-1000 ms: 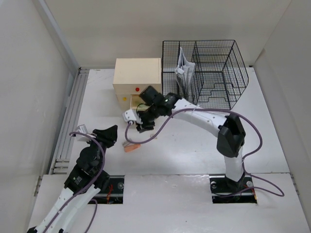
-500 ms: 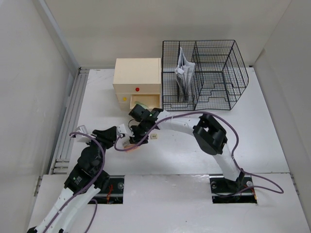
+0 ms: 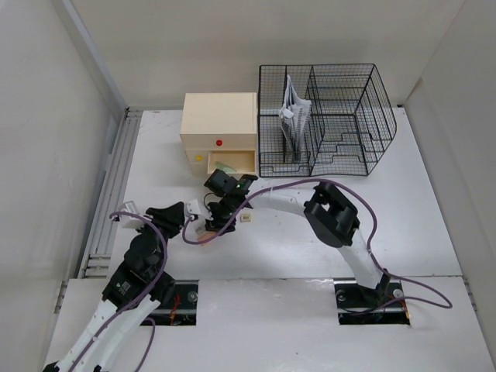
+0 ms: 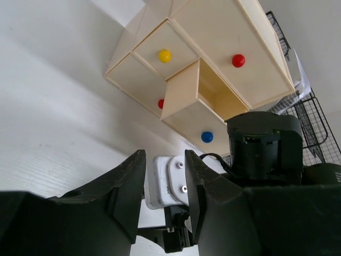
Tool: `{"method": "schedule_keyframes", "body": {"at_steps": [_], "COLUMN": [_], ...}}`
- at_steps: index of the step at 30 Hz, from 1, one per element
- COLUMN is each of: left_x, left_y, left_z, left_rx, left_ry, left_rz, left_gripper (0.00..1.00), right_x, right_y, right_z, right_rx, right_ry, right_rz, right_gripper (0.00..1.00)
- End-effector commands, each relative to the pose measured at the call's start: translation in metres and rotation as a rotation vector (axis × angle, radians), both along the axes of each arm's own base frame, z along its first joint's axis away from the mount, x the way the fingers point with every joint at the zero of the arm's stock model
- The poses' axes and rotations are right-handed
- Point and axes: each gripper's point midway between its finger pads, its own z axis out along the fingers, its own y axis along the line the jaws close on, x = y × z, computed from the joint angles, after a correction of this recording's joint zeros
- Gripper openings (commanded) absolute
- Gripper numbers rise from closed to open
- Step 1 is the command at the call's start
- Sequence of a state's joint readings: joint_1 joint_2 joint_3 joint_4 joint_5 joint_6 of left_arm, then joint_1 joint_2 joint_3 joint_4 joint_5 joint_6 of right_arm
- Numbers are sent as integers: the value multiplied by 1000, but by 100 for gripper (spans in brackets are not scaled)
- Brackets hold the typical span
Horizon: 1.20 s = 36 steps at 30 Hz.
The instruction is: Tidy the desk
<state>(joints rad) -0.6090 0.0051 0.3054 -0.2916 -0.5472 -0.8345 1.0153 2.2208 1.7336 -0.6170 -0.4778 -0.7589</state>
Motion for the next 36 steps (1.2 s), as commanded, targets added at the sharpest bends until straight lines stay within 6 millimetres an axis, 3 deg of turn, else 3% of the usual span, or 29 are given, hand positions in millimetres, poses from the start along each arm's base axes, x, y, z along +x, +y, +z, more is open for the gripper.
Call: {"method": "schedule_keyframes", "body": {"at_steps": [1, 6, 11, 16, 18, 25, 29, 32, 33, 36], "left_x": [-16, -13, -13, -14, -14, -15, -14, -14, -14, -13], "left_y": [23, 38, 44, 45, 45, 46, 47, 47, 47, 47], "left_z": [38, 18, 14, 13, 13, 15, 14, 14, 14, 13], "left_rx": [-147, -204, -229, -238, -238, -244, -246, -246, -246, -239], "left_ry": [-129, -45, -12, -12, -12, -19, -16, -16, -16, -9], "left_rz": [70, 189, 243, 244, 244, 243, 255, 255, 255, 256], "left_gripper": [33, 33, 33, 33, 33, 33, 33, 33, 33, 33], "right_x": [-17, -37, -38, -31, -26, 5, 20, 40, 51, 79], "right_y": [11, 19, 21, 16, 16, 12, -1, 3, -1, -7], "right_z": [13, 11, 3, -3, 1, 61, 92, 123, 142, 169], "right_rx": [50, 51, 33, 8, 12, 56, 62, 122, 154, 201], "right_ry": [24, 25, 16, -21, -48, -252, -360, -458, -490, -562], "right_rz": [33, 74, 75, 51, 40, -20, -73, -165, -211, -345], "right_gripper": [50, 50, 46, 8, 3, 0, 0, 0, 0, 0]}}
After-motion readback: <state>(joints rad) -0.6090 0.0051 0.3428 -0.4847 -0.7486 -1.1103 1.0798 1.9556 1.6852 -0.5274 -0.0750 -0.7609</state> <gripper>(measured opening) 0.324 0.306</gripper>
